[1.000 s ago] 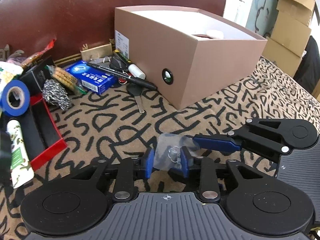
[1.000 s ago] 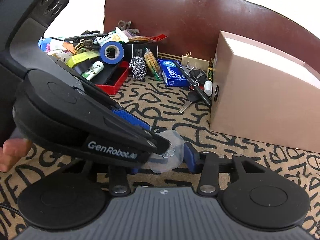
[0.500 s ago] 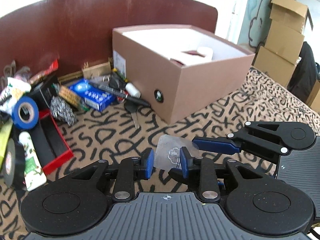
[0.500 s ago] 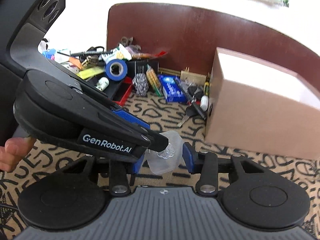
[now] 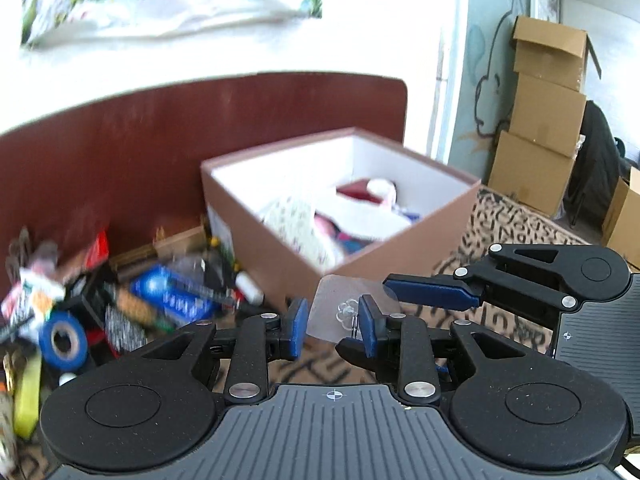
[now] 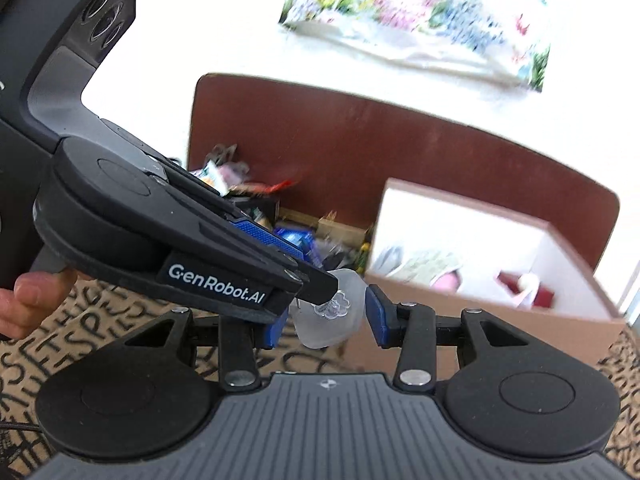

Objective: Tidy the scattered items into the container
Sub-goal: 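Lift the clear hook packet with the left gripper and carry it over the box, then open the left gripper to drop the hook packet into the box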

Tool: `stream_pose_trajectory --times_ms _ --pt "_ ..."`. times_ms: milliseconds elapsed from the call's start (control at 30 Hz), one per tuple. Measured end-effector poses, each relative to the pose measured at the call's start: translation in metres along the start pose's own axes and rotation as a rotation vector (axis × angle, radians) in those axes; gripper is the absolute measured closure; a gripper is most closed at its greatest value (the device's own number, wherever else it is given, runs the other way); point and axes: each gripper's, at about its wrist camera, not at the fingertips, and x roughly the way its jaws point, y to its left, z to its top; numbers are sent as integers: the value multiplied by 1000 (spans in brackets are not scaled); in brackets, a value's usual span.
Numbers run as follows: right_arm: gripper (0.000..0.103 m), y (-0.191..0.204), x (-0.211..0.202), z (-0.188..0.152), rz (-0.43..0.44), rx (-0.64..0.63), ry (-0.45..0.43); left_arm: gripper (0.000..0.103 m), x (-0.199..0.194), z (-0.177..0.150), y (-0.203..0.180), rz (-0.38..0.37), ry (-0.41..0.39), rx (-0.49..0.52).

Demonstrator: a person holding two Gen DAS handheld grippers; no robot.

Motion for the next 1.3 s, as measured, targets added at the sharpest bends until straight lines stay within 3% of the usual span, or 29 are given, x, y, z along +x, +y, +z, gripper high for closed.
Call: stream_pose_trajectory --times_ms 267,467,667,800,833,867,933,1000,1167,1300 --pt "54 -35 5 22 -54 -38 -43 68 18 46 -6 -21 -42 19" --pt "54 -64 31 26 -64 -18 -41 58 54 69 -9 -28 -36 43" --pt "54 -83 61 23 -42 -8 -18 60 101 80 -3 -73 10 24" --pt "53 -89 91 15 -74 -16 46 56 135 75 3 -38 60 30" --pt "50 -90 95 13 -77 -11 53 50 141 73 7 -31 71 20" --pt "40 -91 96 10 -87 -10 51 46 144 72 11 -28 74 11" --pt "29 -91 96 5 -107 -19 41 24 143 69 18 -22 58 1" --pt "25 -92 97 1 -113 -14 46 13 139 68 25 -2 25 -17" --pt "2 -99 98 -3 -176 60 51 0 132 70 40 9 -5 -104" --pt "0 -103 99 -3 -189 123 83 0 128 65 40 28 -14 -112"
